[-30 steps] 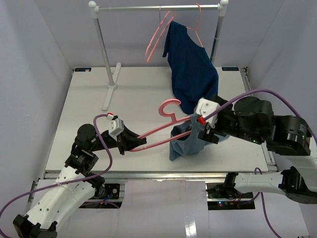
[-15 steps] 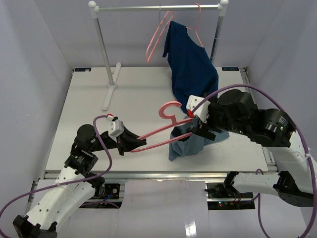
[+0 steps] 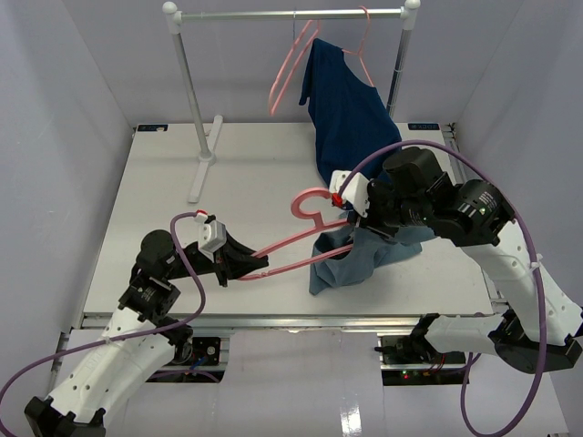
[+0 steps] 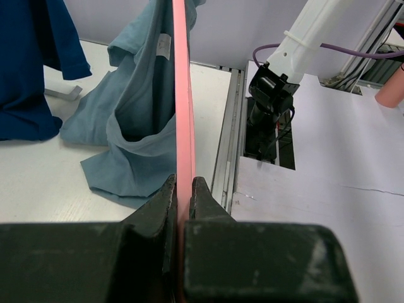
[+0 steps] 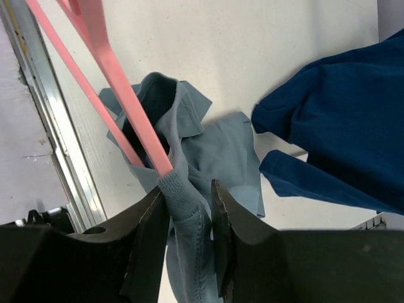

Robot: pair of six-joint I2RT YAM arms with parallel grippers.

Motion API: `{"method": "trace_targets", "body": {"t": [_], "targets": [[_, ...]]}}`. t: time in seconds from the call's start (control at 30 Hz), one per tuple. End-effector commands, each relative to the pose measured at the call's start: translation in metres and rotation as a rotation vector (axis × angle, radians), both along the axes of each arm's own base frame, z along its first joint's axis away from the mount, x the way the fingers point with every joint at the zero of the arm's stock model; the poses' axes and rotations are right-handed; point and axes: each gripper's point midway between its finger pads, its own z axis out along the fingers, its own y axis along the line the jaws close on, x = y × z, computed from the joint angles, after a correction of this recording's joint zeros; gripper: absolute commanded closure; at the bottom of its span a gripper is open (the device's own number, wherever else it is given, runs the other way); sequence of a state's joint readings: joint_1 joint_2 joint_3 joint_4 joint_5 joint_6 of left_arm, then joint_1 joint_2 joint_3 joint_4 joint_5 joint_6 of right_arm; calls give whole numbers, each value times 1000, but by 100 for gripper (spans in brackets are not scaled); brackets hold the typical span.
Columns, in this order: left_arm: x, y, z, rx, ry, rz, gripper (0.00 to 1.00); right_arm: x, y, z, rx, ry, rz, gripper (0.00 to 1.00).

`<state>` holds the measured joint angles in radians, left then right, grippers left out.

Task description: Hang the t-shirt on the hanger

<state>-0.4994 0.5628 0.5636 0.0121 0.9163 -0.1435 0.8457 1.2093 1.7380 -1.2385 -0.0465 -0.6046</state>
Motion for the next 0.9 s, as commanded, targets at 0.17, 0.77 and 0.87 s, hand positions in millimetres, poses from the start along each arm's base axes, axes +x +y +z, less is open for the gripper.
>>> {"method": "trace_targets", "body": {"t": [0.17, 0.77, 0.87], "targets": [[-8, -9, 38, -88, -86, -98, 100, -10, 43, 23, 195, 33, 126, 60], [-12, -15, 55, -174, -72, -162, 100, -12, 66, 15, 267, 87, 164, 54], [-13, -15, 58, -189, -69, -174, 100, -15, 70, 18, 299, 90, 186, 54]]}}
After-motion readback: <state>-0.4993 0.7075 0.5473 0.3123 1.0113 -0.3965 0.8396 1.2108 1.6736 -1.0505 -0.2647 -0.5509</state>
